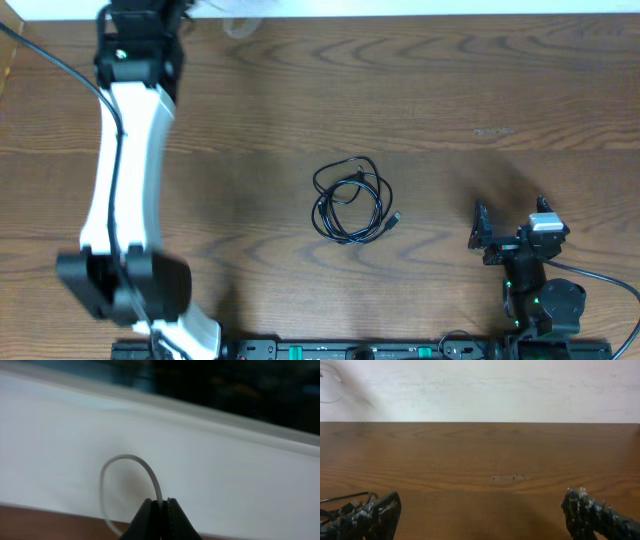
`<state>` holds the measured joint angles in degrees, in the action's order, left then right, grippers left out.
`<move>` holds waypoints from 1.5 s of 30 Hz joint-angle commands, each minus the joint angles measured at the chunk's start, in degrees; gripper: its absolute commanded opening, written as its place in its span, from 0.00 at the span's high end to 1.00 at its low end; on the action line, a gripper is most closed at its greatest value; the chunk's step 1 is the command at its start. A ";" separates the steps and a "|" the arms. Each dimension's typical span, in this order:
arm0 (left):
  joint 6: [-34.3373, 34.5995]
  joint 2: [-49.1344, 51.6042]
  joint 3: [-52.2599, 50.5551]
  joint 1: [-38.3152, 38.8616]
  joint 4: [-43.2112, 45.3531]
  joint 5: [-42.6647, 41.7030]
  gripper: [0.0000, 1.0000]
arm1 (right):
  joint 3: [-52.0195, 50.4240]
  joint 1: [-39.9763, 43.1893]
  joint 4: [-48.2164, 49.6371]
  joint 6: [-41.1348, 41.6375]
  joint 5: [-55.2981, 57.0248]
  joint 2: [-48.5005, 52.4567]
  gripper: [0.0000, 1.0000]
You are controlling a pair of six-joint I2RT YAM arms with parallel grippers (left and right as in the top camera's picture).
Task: Untangle cables
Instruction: 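Carry the white cable to the far left corner with the left gripper, then lower the left gripper onto the black cable coil and grasp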
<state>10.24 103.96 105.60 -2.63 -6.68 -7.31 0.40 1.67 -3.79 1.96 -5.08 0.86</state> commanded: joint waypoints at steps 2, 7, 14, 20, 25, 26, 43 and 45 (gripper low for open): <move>-1.53 5.95 1.05 -10.10 3.43 11.17 0.00 | -0.09 -0.26 -0.24 0.11 0.44 -0.15 0.01; -3.15 7.63 1.01 -15.91 -10.19 9.81 0.00 | -0.09 -0.26 -0.24 0.11 0.44 -0.15 0.01; -2.86 6.78 0.96 -17.57 -20.61 4.94 0.00 | -0.09 -0.26 -0.24 0.11 0.44 -0.15 0.01; -1.66 4.20 0.96 -13.94 -27.17 4.90 0.00 | -0.09 -0.26 -0.24 0.11 0.44 -0.15 0.01; 0.33 1.90 0.96 -9.16 -33.48 0.15 0.00 | -0.09 -0.26 -0.24 0.11 0.44 -0.15 0.01; 1.14 1.81 0.96 -8.20 -34.64 -1.88 0.00 | -0.09 -0.26 -0.24 0.11 0.44 -0.15 0.01; -1.66 3.08 -5.51 12.96 -58.93 -16.96 0.00 | -0.09 -0.26 -0.24 0.11 0.44 -0.15 0.01; -1.66 3.08 -7.98 15.69 -59.89 -15.56 0.00 | -0.09 -0.26 -0.24 0.11 0.44 -0.15 0.01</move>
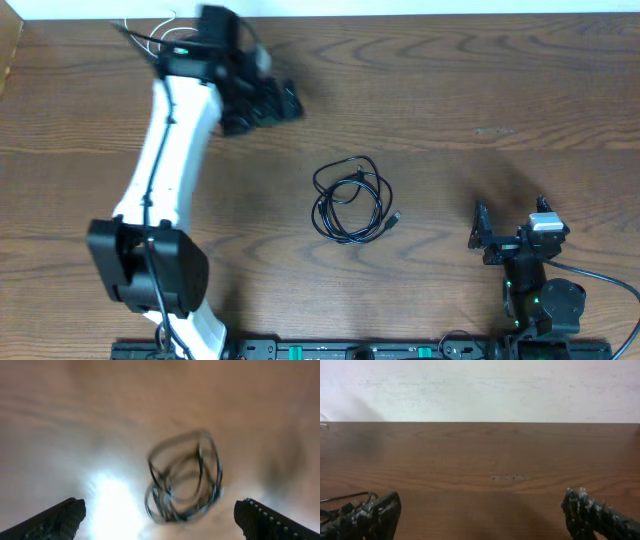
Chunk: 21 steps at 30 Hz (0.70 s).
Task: Untangle cables
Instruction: 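Lower the left gripper onto the black cable coil and grasp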
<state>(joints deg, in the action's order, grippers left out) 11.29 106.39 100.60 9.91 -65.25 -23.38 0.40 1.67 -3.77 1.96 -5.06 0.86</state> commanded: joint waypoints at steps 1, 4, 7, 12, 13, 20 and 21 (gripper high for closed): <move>-2.71 0.66 -4.35 4.39 -1.66 0.70 0.00 | -0.09 -0.26 -0.26 0.11 0.42 -0.15 0.01; -3.28 0.66 -8.87 7.87 -1.66 0.68 0.00 | -0.09 -0.26 -0.26 0.11 0.42 -0.15 0.01; -5.81 0.66 -12.83 10.86 -0.87 0.70 0.01 | -0.09 -0.26 -0.26 0.11 0.42 -0.15 0.01; -9.70 0.66 -16.68 15.72 0.52 0.66 0.08 | -0.09 -0.26 -0.26 0.11 0.42 -0.15 0.01; -10.45 0.66 -16.94 16.81 0.96 0.68 0.08 | -0.09 -0.26 -0.26 0.11 0.42 -0.15 0.01; -13.20 0.70 -17.05 24.26 5.03 5.03 0.08 | -0.09 -0.26 -0.26 0.11 0.42 -0.15 0.01; -13.22 0.70 -17.14 24.98 5.55 6.12 0.08 | -0.09 -0.26 -0.26 0.11 0.42 -0.15 0.01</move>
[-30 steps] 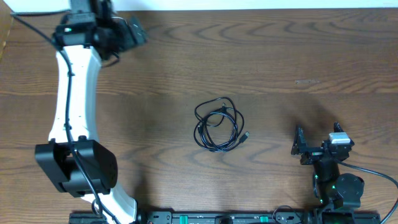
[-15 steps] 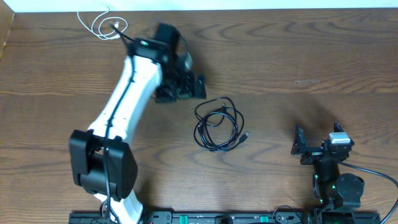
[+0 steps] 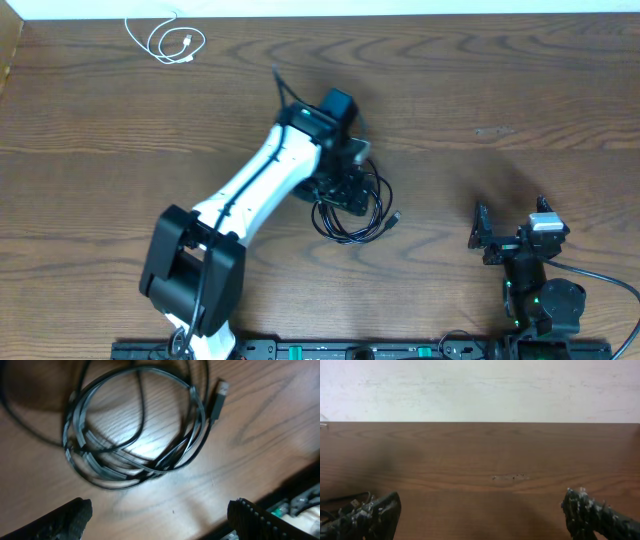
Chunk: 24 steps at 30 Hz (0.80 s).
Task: Untangle cables
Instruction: 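Lower the left gripper onto the black cable coil and grasp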
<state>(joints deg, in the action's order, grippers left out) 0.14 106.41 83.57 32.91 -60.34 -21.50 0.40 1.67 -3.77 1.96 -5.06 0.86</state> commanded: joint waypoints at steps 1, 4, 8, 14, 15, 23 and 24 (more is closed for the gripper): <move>-2.12 0.68 -0.15 2.93 1.20 5.18 0.08 | -0.09 -0.26 -0.26 0.11 0.42 -0.15 0.01; -3.78 0.68 -0.70 5.03 2.05 5.55 0.08 | -0.09 -0.26 -0.26 0.11 0.42 -0.15 0.01; -5.51 0.70 -2.95 7.39 4.11 6.01 0.08 | -0.09 -0.26 -0.26 0.11 0.42 -0.15 0.01; -5.49 0.70 -7.28 7.89 9.51 8.98 0.08 | -0.09 -0.26 -0.26 0.11 0.42 -0.15 0.01; -5.51 0.70 -7.67 7.89 10.10 9.81 0.08 | -0.09 -0.26 -0.26 0.11 0.42 -0.15 0.01; -5.99 0.70 -8.04 7.89 13.33 11.04 0.15 | -0.09 -0.26 -0.26 0.11 0.42 -0.15 0.01; -6.49 0.70 -8.04 7.89 13.33 9.88 0.16 | -0.09 -0.26 -0.26 0.11 0.42 -0.15 0.01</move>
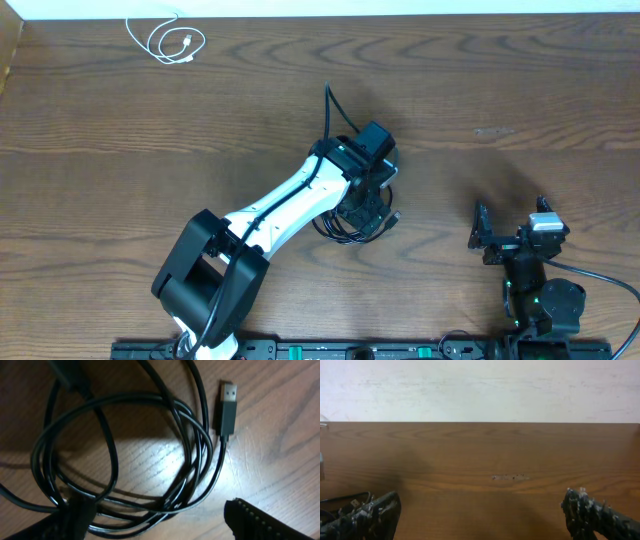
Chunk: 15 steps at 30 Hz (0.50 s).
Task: Untangle cables
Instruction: 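Lower the left gripper onto the black cable coil and grasp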
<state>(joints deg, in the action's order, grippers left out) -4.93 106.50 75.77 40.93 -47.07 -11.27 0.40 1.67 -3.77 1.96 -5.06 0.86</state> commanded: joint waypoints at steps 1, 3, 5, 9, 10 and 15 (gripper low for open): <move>-1.99 0.61 -0.28 -0.13 0.04 -1.51 0.17 | -0.09 -0.26 -0.26 0.11 0.42 -0.15 0.01; -2.47 0.61 -0.57 -0.13 0.09 -2.45 0.17 | -0.09 -0.26 -0.26 0.11 0.42 -0.15 0.01; -3.04 0.68 -0.98 -0.13 0.07 -2.38 0.17 | -0.09 -0.26 -0.26 0.11 0.42 -0.15 0.01; -3.72 0.68 -2.40 -0.13 0.33 -1.95 0.17 | -0.09 -0.26 -0.26 0.11 0.42 -0.15 0.01; -4.09 0.68 -2.84 -0.13 0.68 -1.86 0.17 | -0.09 -0.26 -0.26 0.11 0.42 -0.15 0.01; -4.31 0.68 -4.15 -0.13 2.49 -1.51 0.17 | -0.09 -0.26 -0.26 0.11 0.42 -0.15 0.01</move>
<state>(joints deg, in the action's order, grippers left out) -7.86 106.50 72.20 40.95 -44.95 -12.97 0.40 1.67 -3.77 1.96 -5.06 0.86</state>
